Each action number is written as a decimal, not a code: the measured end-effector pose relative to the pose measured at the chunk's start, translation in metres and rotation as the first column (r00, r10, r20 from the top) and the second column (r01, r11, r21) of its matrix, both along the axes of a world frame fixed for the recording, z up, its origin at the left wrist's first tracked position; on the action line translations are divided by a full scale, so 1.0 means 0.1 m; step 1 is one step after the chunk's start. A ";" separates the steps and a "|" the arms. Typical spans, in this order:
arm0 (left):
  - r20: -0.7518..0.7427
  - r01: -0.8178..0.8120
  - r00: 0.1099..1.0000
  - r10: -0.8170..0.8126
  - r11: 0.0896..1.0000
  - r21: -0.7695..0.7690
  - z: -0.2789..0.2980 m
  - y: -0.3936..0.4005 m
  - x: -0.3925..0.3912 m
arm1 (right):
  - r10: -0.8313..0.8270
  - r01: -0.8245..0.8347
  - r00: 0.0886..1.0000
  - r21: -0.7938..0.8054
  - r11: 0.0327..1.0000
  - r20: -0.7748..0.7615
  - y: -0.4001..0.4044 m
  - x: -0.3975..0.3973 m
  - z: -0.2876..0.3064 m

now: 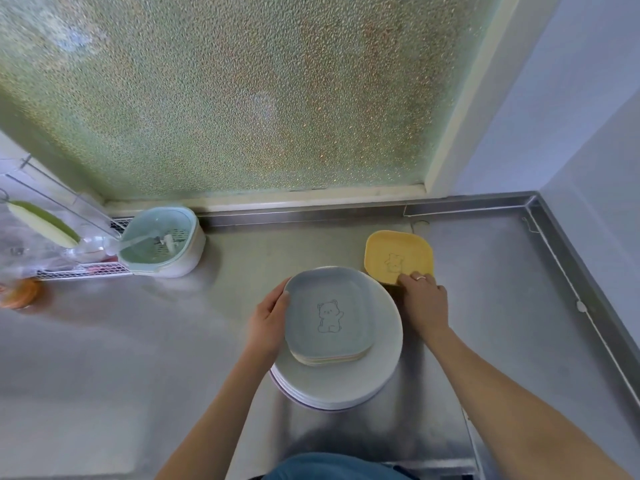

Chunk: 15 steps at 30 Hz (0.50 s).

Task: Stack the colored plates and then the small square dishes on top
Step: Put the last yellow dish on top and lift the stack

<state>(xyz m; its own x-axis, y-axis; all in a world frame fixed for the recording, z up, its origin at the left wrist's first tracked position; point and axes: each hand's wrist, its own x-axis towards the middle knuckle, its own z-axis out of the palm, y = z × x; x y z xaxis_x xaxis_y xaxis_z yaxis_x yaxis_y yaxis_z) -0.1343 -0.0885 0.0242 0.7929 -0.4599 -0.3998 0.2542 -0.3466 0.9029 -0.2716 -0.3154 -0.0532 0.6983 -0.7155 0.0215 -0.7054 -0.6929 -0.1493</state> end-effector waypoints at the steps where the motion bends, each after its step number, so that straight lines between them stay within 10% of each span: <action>1: 0.001 -0.014 1.000 0.014 1.000 -0.008 0.00 0.00 -0.01 | -0.013 0.014 0.998 -0.008 1.000 0.063 0.00 0.01 0.05; 9: 0.004 -0.074 0.997 0.075 0.995 -0.069 0.03 -0.02 -0.05 | 0.062 -0.100 0.759 0.021 0.995 0.649 0.58 -0.07 0.74; 15: 0.022 -0.027 0.999 0.030 0.990 -0.138 0.01 0.00 -0.05 | 0.342 -0.338 0.754 -0.115 0.934 0.561 1.26 -0.27 0.80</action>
